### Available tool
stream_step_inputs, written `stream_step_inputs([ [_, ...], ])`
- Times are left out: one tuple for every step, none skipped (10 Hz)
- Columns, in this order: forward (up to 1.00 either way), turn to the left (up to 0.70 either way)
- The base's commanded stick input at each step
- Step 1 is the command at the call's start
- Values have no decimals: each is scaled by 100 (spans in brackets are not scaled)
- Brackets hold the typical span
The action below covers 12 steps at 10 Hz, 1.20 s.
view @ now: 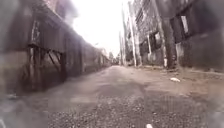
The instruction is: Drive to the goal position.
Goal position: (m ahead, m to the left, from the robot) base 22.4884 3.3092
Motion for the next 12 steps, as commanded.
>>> stream_step_inputs([
  [100,0],
  [100,0],
  [100,0],
  [100,0],
  [100,0],
  [100,0],
  [100,0],
  [100,0],
  [100,0],
  [100,0],
  [100,0],
  [100,0],
])
